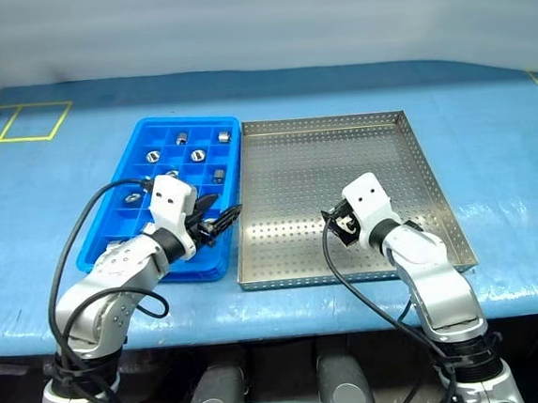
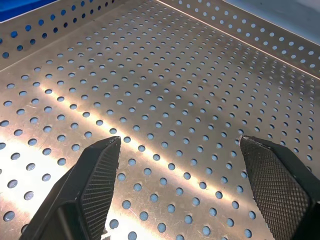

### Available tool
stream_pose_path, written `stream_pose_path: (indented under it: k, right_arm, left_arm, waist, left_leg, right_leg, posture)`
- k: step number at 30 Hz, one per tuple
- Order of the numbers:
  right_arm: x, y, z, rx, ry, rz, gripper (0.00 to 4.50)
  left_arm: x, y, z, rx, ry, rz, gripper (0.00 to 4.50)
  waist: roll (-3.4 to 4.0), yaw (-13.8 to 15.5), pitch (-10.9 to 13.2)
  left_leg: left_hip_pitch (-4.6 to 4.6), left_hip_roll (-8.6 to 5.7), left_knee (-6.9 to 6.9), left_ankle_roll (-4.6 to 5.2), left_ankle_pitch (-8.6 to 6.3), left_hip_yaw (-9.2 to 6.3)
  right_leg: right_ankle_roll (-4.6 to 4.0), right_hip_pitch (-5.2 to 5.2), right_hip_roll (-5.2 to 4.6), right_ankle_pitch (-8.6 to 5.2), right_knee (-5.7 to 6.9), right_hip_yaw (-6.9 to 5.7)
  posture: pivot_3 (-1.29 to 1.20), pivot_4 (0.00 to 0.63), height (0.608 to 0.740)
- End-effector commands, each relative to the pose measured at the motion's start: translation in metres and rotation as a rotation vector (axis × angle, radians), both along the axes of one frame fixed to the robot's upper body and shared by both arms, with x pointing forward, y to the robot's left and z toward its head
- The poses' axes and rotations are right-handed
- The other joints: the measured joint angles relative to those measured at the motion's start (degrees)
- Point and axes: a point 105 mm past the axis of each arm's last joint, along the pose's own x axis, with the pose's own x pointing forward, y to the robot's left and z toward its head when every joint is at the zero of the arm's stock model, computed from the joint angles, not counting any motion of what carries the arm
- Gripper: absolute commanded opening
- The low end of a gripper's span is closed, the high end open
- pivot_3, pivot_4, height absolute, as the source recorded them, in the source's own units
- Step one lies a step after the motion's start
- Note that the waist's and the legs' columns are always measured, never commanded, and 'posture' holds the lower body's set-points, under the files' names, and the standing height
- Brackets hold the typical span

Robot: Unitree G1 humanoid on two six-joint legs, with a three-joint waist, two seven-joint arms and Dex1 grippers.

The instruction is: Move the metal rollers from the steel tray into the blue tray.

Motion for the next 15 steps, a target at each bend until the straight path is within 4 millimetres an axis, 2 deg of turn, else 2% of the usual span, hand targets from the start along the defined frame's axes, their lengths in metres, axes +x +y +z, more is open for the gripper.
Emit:
stream_pose_path:
  k: [1, 15]
  right_arm:
    - [0.0033, 0.0022, 0.017, -0.005, -0.069, 0.018, 4.0]
    - [-0.0011, 0.0032, 0.0117, 0.016, -0.059, 0.009, 4.0]
  left_arm:
    - [0.0012, -0.0026, 0.0083, -0.005, -0.041, -0.012, 2.91]
    - [0.0048, -0.0018, 0.0089, 0.008, -0.04, -0.018, 2.91]
  waist:
    - [0.0, 0.0, 0.0]
    - [0.0, -0.12, 0.0]
  left_leg:
    - [0.0, 0.0, 0.0, 0.0, 0.0, 0.0]
    - [0.0, 0.0, 0.0, 0.01, 0.0, 0.0]
  right_leg:
    - [0.0, 0.0, 0.0, 0.0, 0.0, 0.0]
    - [0.01, 0.0, 0.0, 0.01, 0.01, 0.0]
  posture:
    - [0.06, 0.15, 0.74]
    - [0.02, 0.15, 0.74]
